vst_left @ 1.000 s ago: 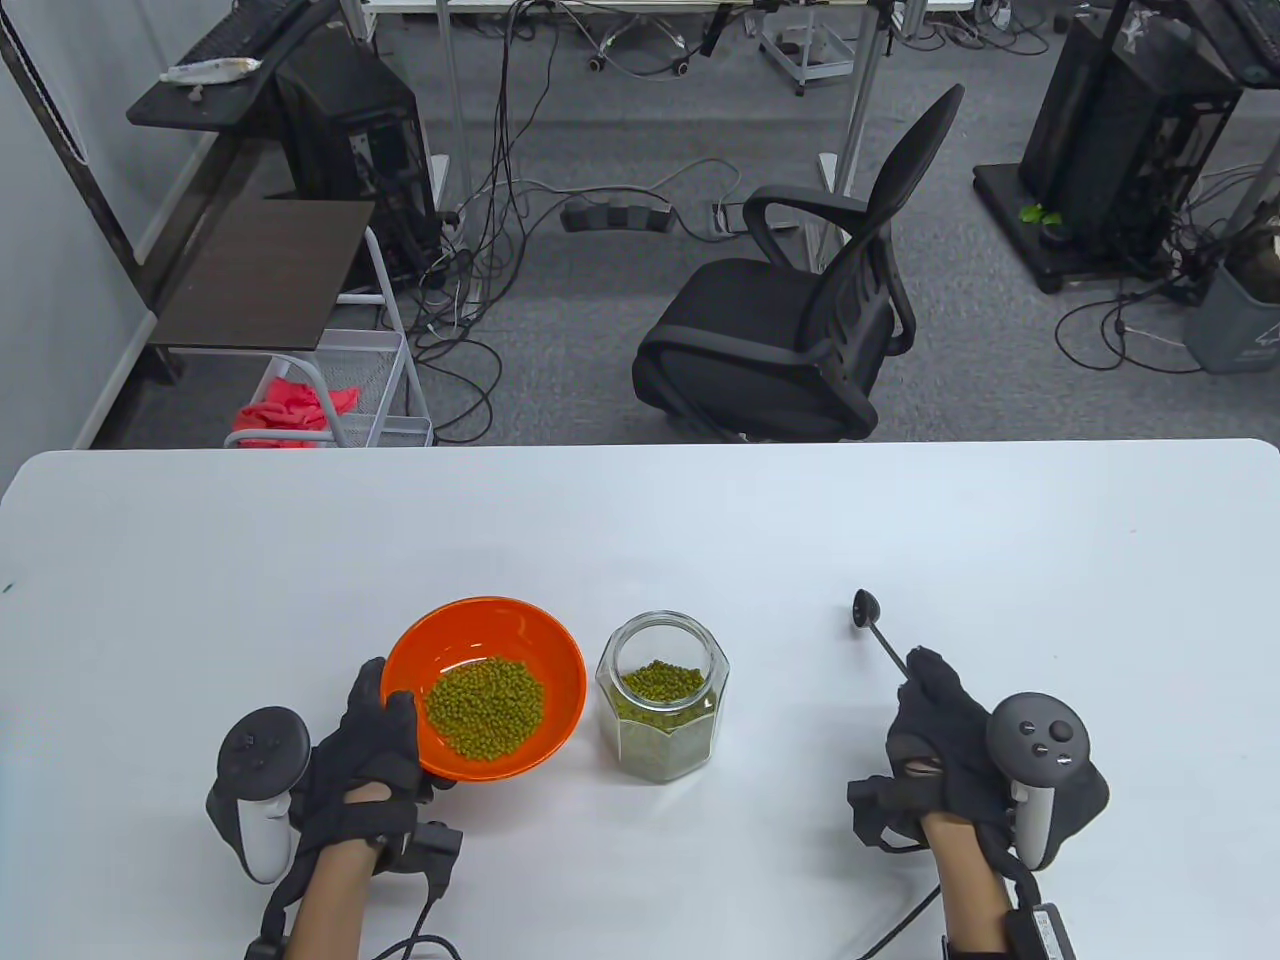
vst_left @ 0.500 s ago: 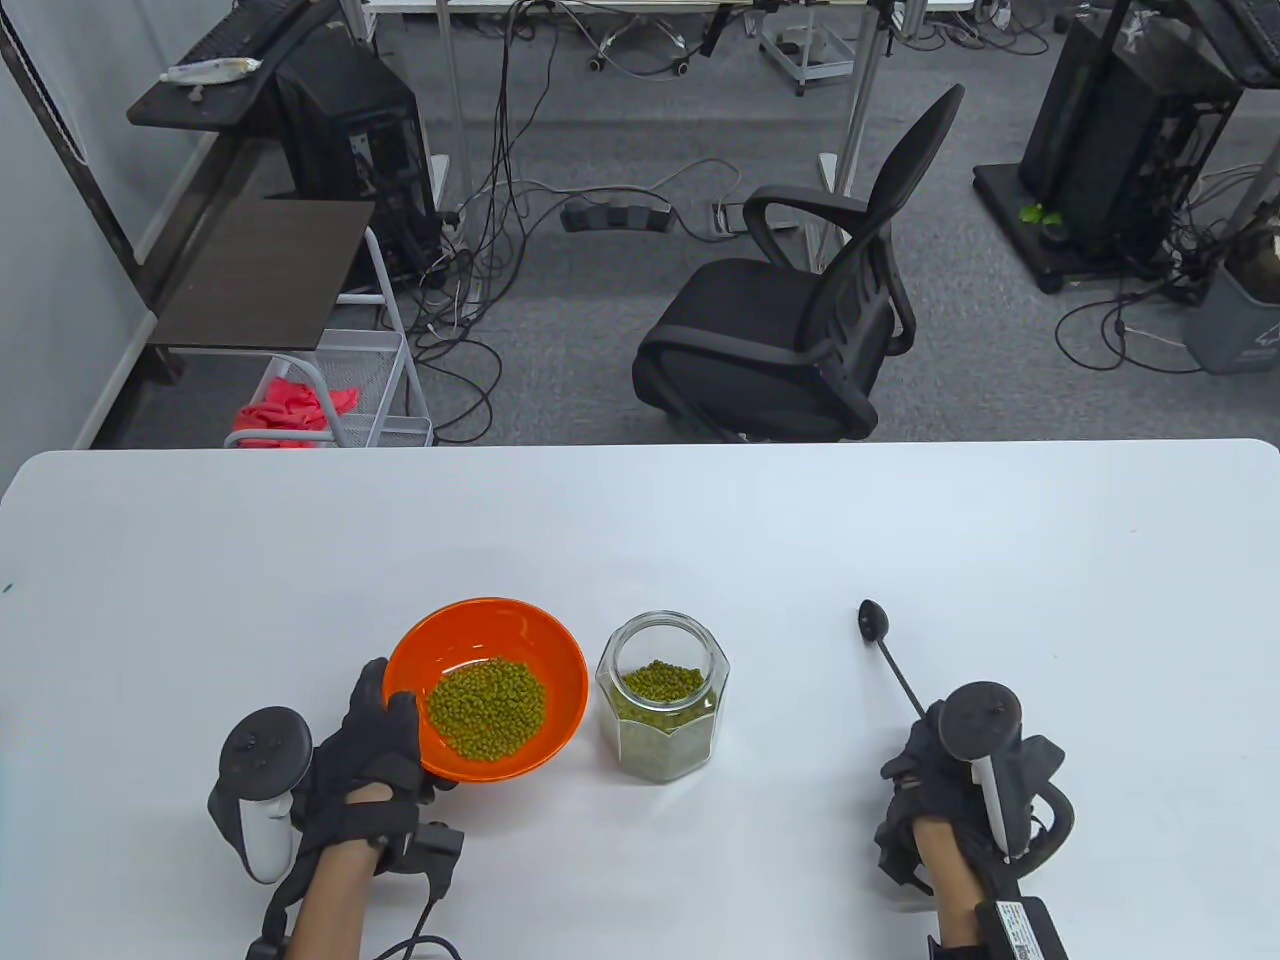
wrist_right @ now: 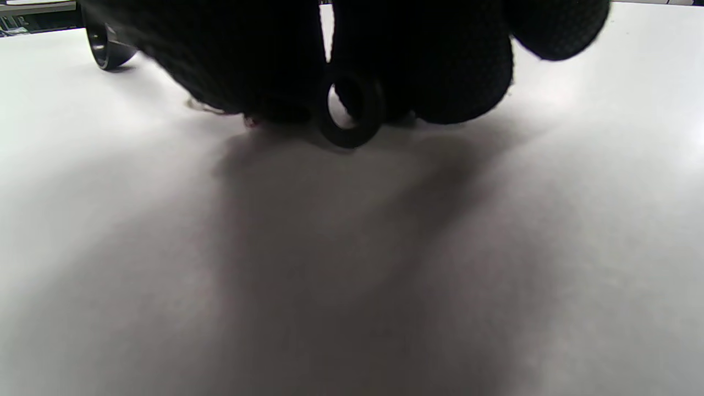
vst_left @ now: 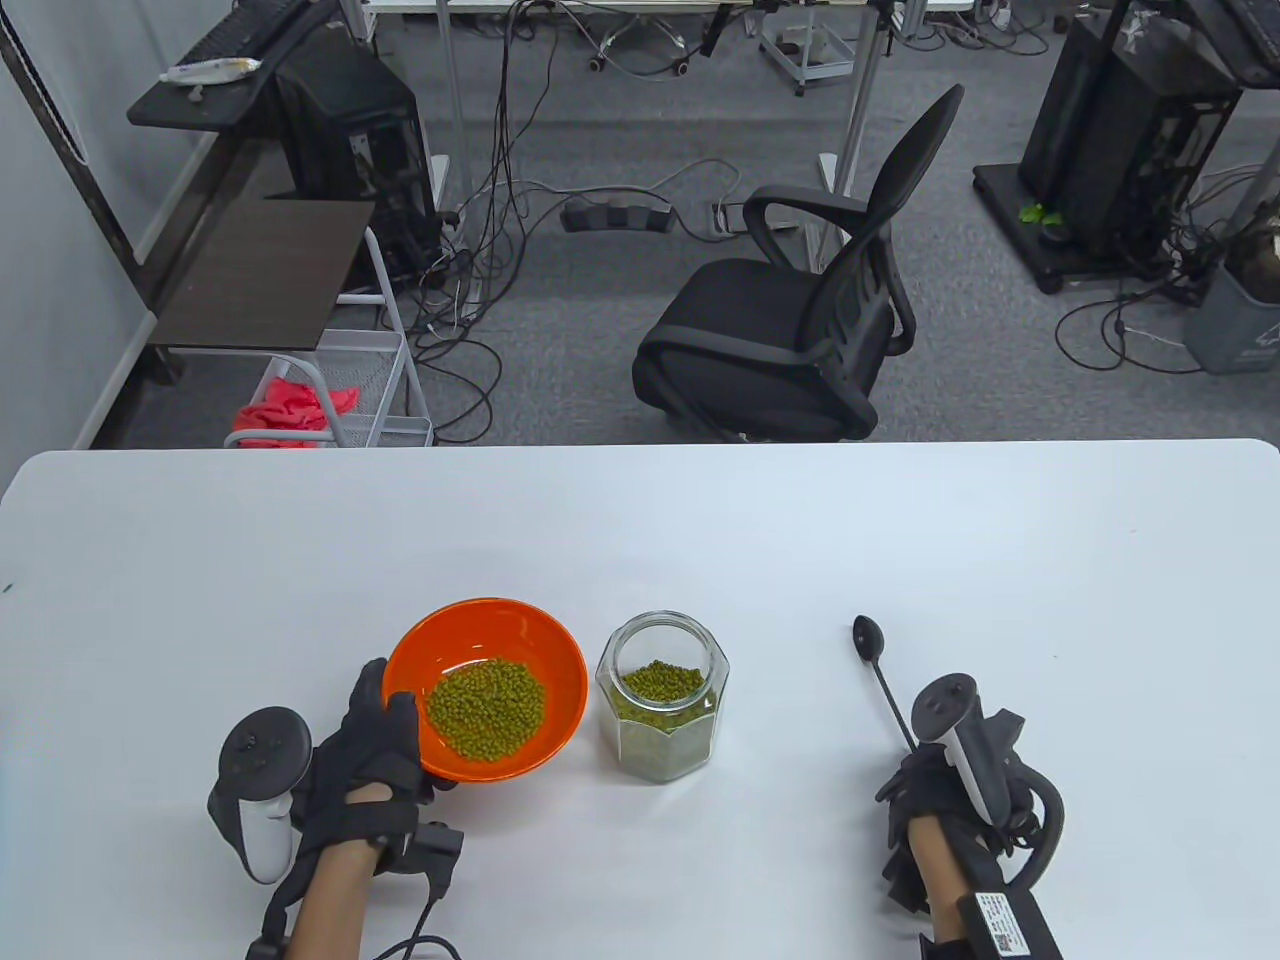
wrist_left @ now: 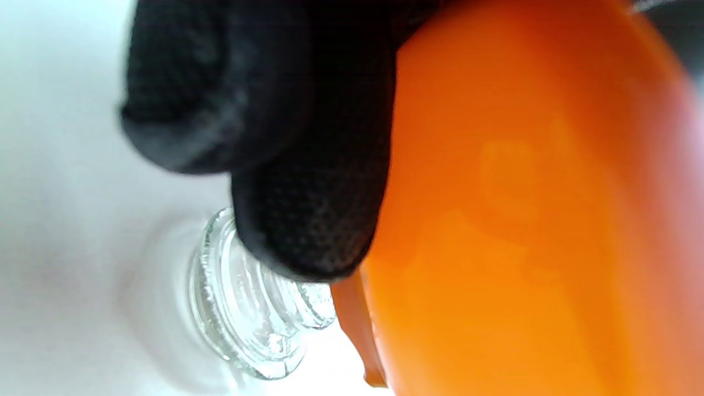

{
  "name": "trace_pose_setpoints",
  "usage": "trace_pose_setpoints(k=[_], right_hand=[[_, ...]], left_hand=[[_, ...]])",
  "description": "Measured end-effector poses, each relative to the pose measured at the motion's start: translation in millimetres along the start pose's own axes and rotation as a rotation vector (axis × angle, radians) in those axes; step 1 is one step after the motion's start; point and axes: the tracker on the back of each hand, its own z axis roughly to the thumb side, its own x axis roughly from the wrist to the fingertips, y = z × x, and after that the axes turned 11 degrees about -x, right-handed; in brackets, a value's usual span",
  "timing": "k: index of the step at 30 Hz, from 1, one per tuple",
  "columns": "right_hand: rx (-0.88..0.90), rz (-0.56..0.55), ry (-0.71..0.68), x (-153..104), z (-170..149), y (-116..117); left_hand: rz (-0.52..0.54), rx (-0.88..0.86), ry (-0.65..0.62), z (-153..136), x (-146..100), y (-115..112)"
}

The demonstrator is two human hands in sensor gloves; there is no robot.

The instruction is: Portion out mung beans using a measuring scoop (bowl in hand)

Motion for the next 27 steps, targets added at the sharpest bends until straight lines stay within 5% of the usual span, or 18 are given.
trace_pose_setpoints(k=[17,27], right_hand=[[-0.002,-0.013,-0.038,-8,1,-11],[0.276,-0.289,-0.323,-51,-6,-42]], left_hand=[[0.010,-0.009,0.007,0,1,4],[0.044,-0.013,0.032,5,12,11]])
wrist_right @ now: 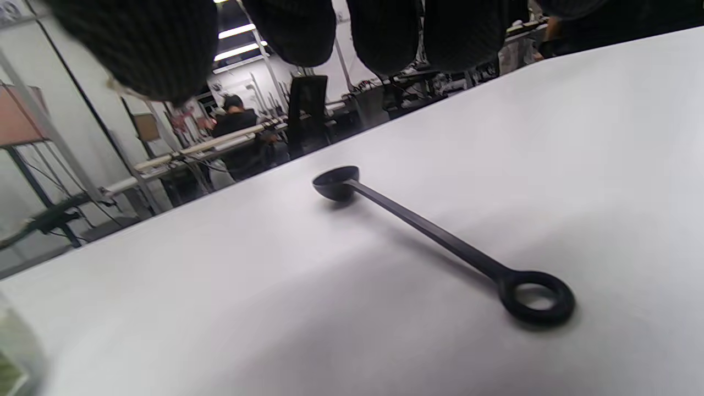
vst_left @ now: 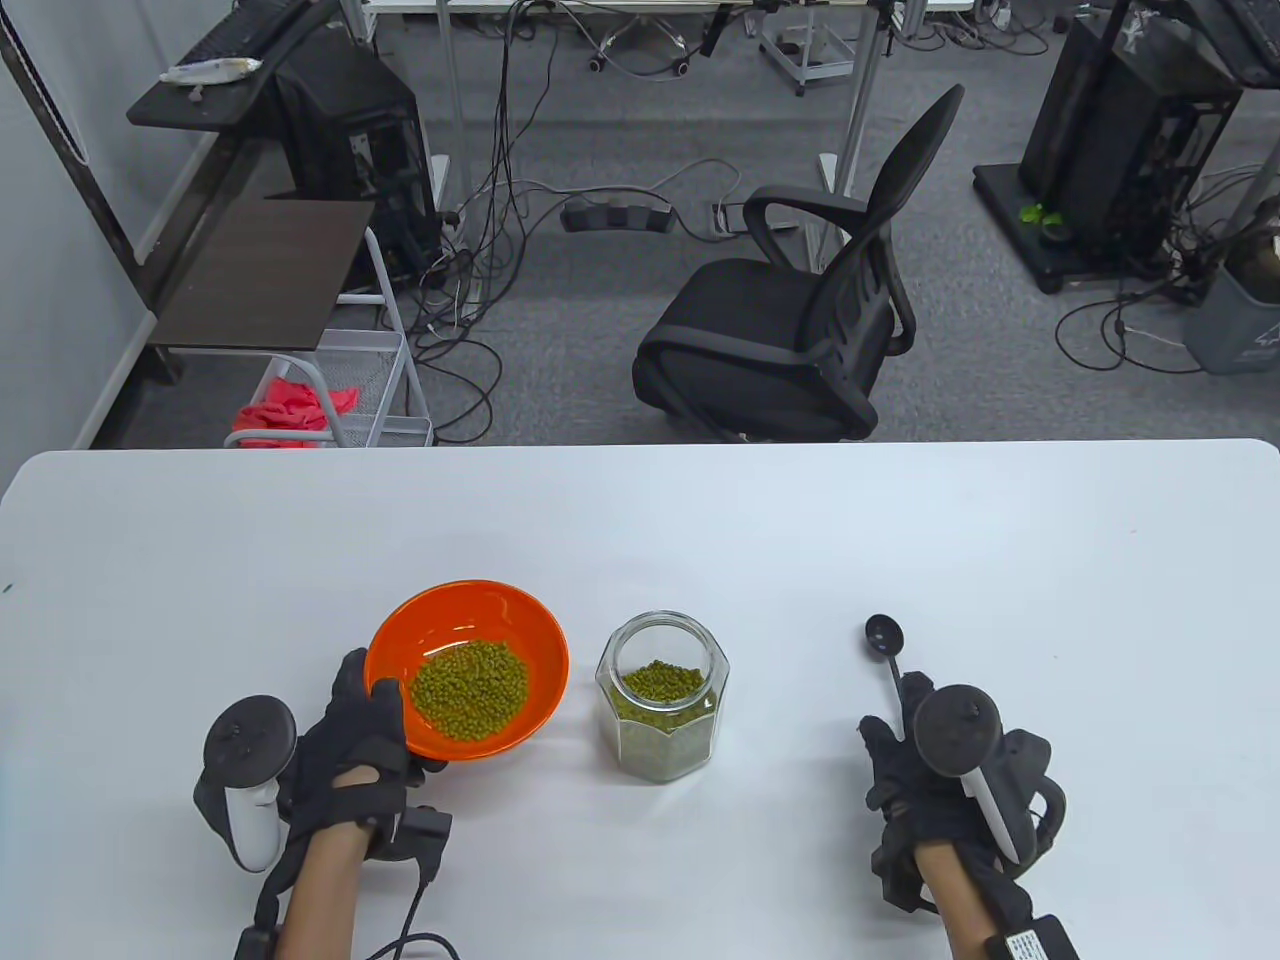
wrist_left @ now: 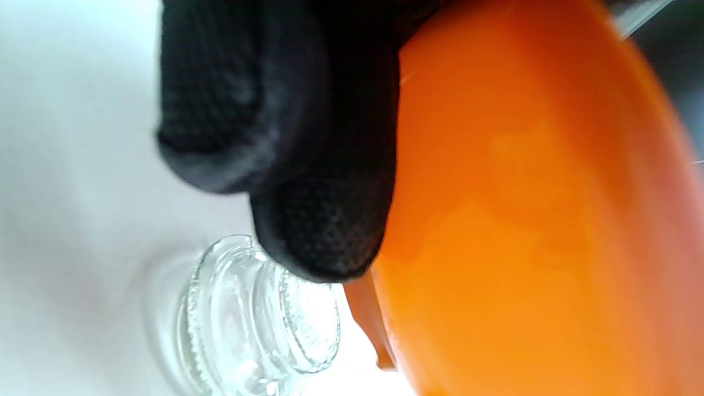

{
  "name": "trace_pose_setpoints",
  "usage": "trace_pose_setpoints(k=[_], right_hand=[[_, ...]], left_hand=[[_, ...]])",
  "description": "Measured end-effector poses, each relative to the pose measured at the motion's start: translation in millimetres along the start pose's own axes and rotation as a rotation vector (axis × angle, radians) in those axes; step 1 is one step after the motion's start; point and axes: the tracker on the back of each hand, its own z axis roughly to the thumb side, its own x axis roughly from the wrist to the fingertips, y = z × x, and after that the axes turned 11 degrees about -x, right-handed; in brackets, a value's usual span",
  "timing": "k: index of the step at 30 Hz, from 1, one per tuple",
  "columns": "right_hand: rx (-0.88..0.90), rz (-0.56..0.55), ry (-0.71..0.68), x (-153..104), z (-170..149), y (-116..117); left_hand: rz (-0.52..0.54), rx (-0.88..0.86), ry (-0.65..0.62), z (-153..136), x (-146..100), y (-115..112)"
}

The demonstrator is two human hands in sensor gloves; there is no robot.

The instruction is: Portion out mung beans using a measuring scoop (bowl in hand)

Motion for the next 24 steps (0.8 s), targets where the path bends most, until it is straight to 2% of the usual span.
trace_pose_setpoints(k=[7,24], right_hand=[[0.074,-0.126,-0.108,-17,3,-5],[0.078,-0.130,-0.132,-21,4,-7]], left_hand=[[-0.025,0.074,0.033,15,27,-12],[-0.186,0.250,0.236,28,120,-67]])
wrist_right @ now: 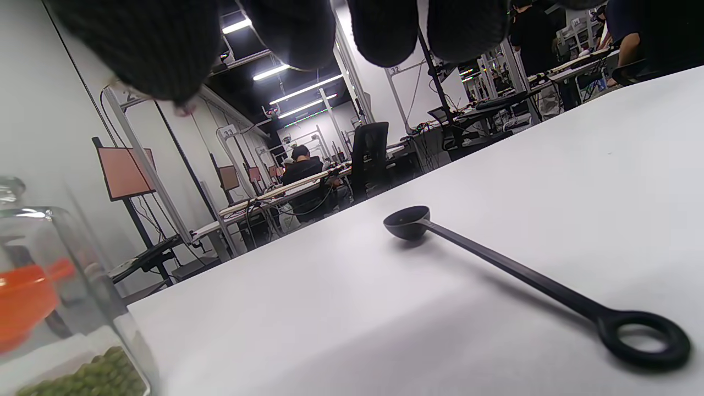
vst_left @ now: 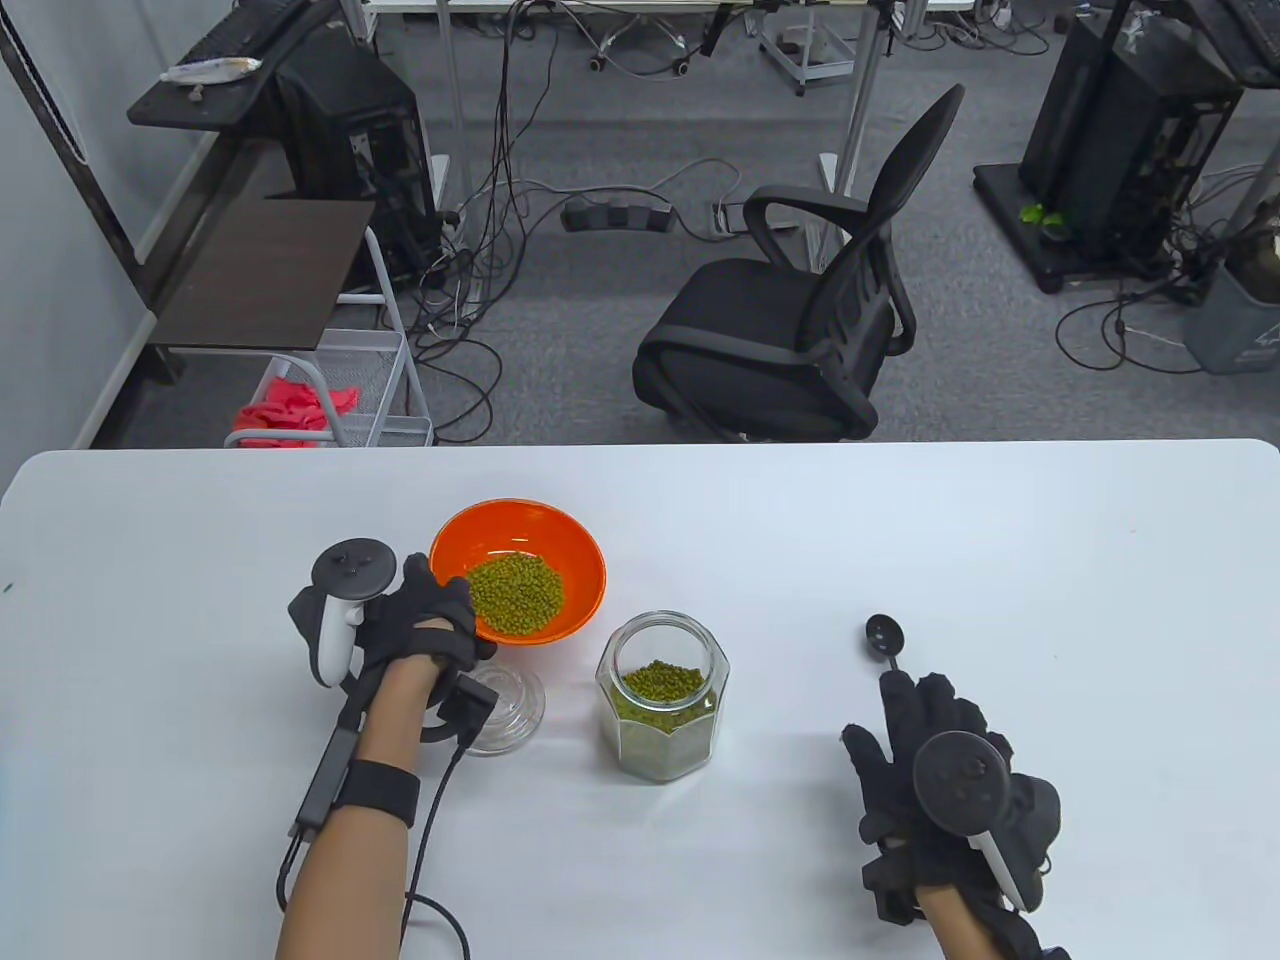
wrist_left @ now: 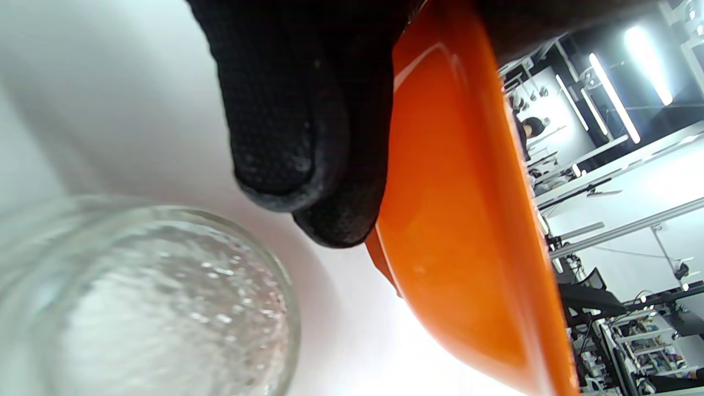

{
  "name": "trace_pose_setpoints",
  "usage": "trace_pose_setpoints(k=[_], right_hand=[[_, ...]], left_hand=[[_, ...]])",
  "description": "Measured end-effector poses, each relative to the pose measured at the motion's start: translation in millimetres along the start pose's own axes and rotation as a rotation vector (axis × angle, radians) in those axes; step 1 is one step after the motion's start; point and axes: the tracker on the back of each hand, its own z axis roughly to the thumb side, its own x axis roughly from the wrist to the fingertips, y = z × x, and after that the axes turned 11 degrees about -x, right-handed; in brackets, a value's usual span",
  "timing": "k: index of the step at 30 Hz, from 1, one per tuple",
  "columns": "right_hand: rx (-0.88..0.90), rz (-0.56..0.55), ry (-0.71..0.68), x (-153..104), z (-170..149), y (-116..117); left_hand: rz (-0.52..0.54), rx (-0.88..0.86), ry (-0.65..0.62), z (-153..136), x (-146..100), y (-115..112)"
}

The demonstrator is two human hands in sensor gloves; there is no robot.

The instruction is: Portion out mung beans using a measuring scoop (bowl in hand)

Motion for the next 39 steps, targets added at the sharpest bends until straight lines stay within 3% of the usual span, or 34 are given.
trace_pose_setpoints(k=[12,23,31,39], right_hand=[[0.020,0.009,0.039,3,-7,-1],[0.031,0.021,0.067,4,-11,-1],[0.040,0.031,0.079,5,-13,-1],[0.047,0.033,0.076,5,-13,-1]], left_hand=[[-0.052,0.089,0.081,7,39,-26],[-0.003,0.195,0.168,-3,56,-25],[0.018,0.180,0.186,-6,55,-20],[0.003,0.150,0.111,0,33,-14]])
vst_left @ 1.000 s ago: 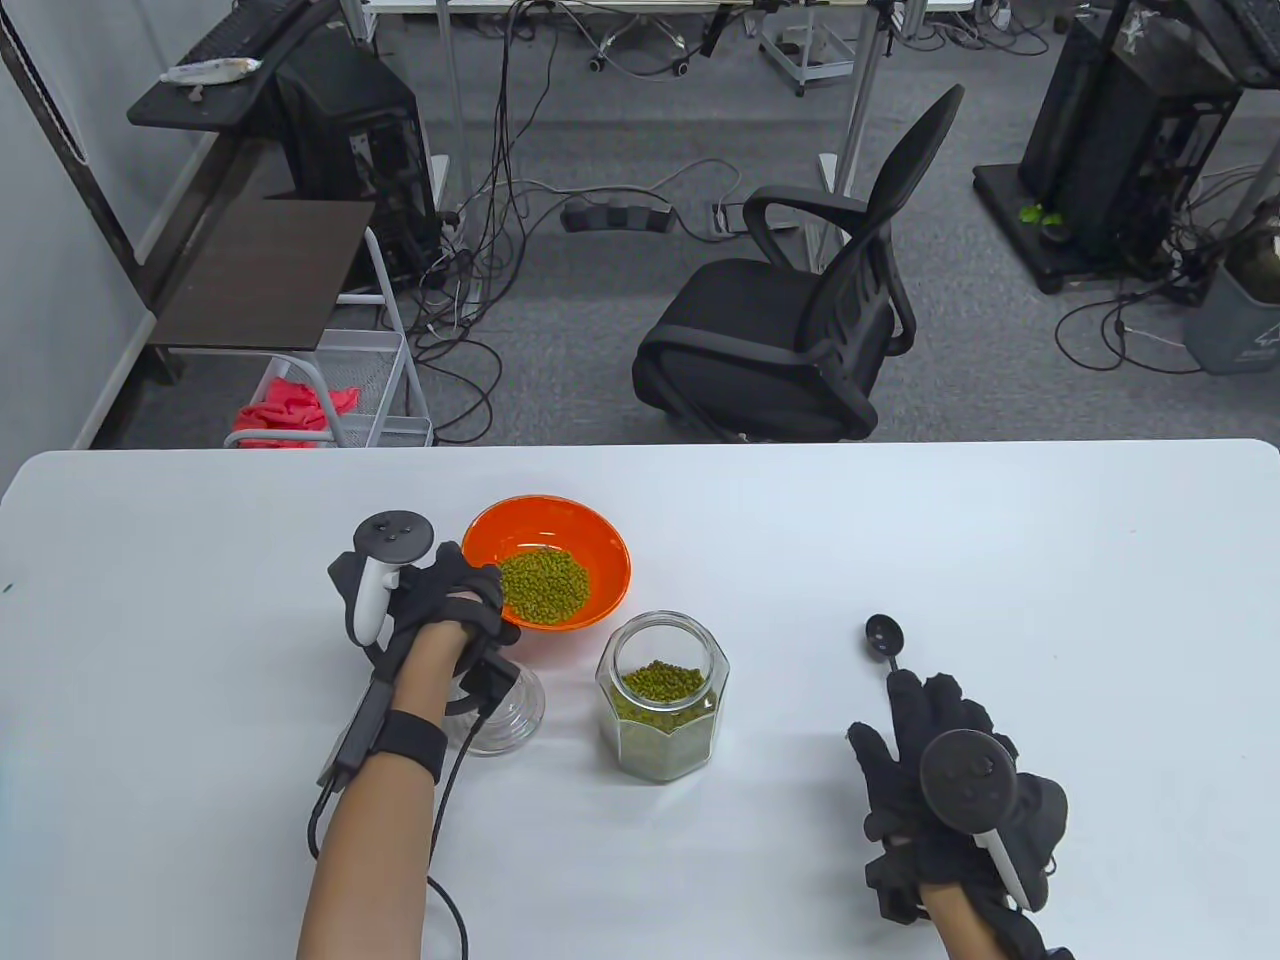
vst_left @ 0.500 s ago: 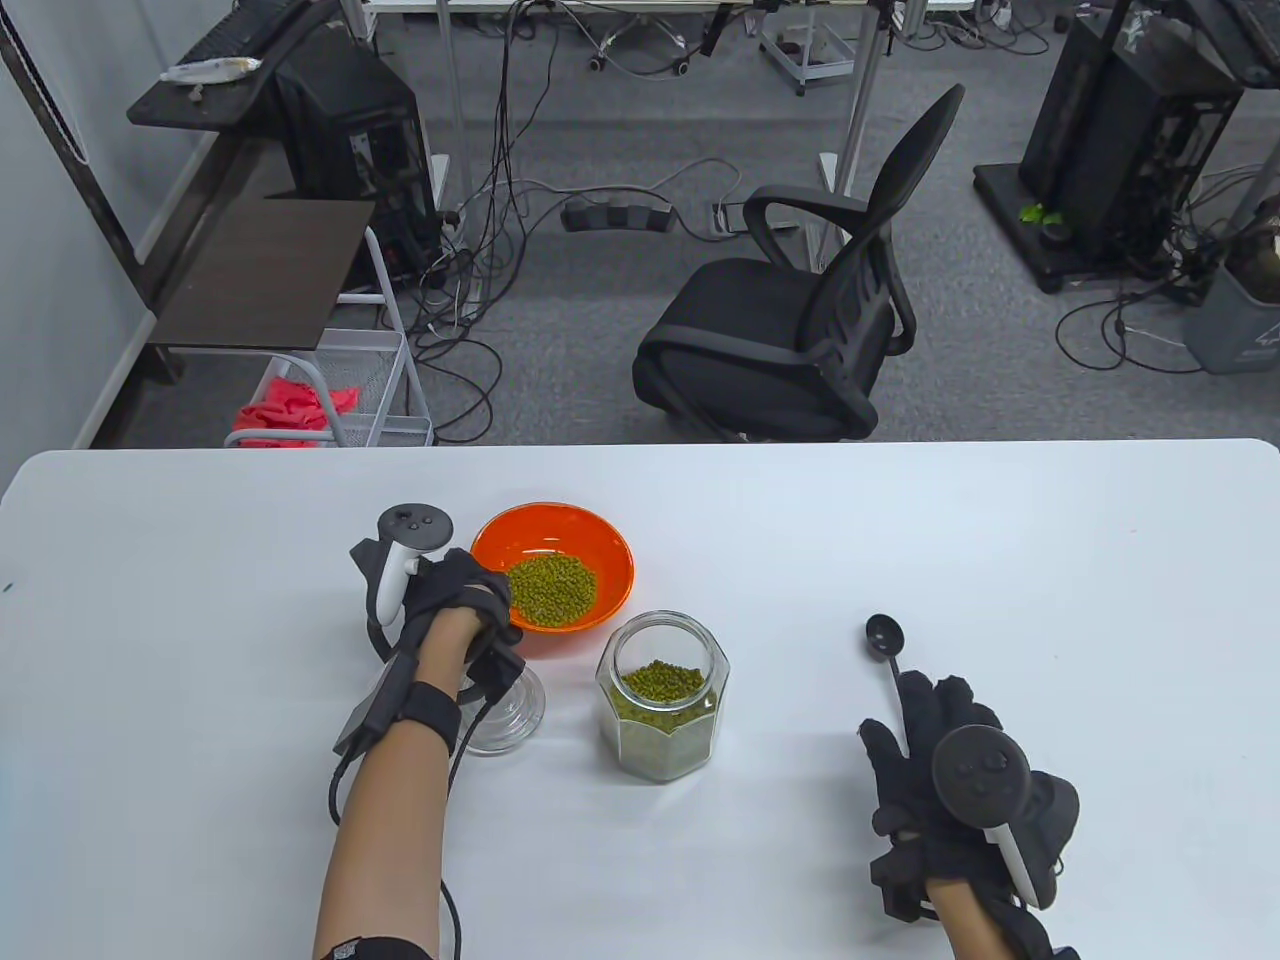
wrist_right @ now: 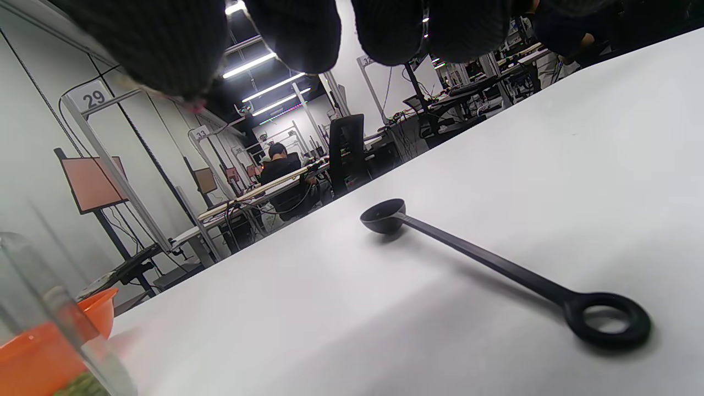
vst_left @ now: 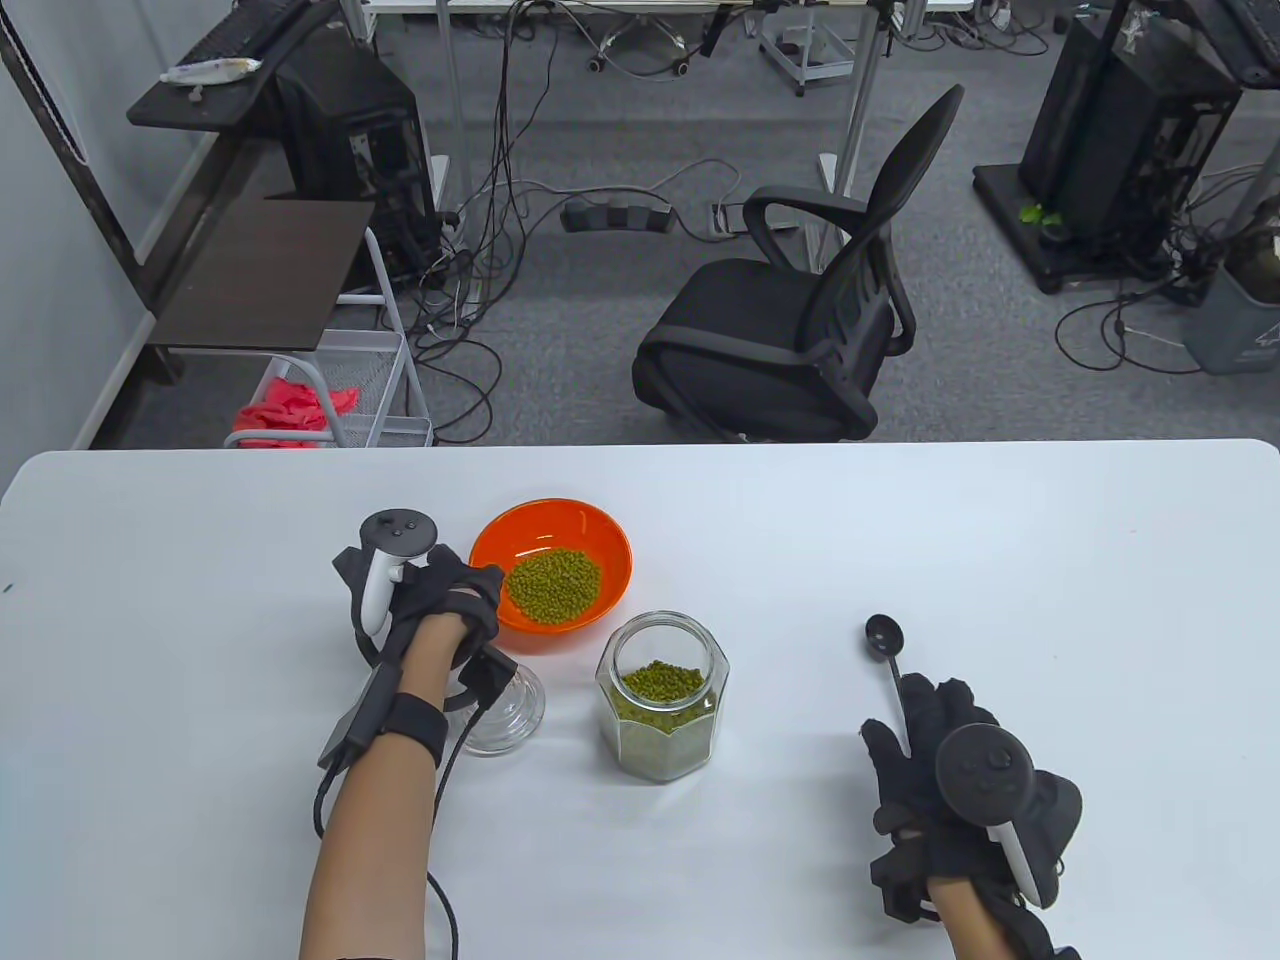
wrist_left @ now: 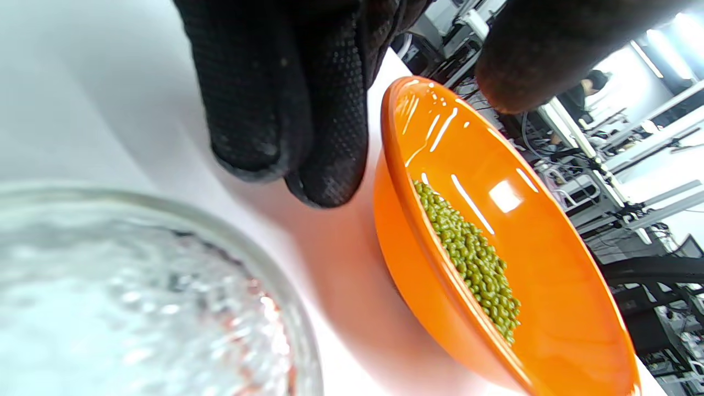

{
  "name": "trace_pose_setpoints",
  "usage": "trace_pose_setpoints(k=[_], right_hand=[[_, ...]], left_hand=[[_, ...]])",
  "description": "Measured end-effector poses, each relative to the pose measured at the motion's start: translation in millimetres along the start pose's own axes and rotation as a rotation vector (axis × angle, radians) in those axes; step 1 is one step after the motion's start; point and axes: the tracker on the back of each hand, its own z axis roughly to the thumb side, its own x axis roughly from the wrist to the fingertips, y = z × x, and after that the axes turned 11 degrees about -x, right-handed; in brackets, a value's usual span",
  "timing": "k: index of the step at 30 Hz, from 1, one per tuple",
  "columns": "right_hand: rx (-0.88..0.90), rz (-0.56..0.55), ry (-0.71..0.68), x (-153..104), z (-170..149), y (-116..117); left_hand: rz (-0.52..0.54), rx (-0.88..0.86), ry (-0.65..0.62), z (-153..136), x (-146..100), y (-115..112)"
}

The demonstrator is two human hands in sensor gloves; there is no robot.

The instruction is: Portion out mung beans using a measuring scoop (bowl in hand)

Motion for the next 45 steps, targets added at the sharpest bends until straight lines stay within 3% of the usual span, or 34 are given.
trace_pose_setpoints(k=[11,17,30,45], right_hand=[[0.002,-0.003,-0.025,-2,3,2],[0.000,0.000,-0.040,-3,6,4],[-0.002,0.009,-0.043,-4,7,5],[-0.008,0.011,-0.041,-4,8,6]], left_hand=[[0.047,0.211,-0.240,-4,-64,-9],[0.016,0.317,-0.252,-26,-86,-29],[-0.055,0.428,-0.153,-50,-86,-56],[0.115,0.545,-0.212,-50,-88,-57]])
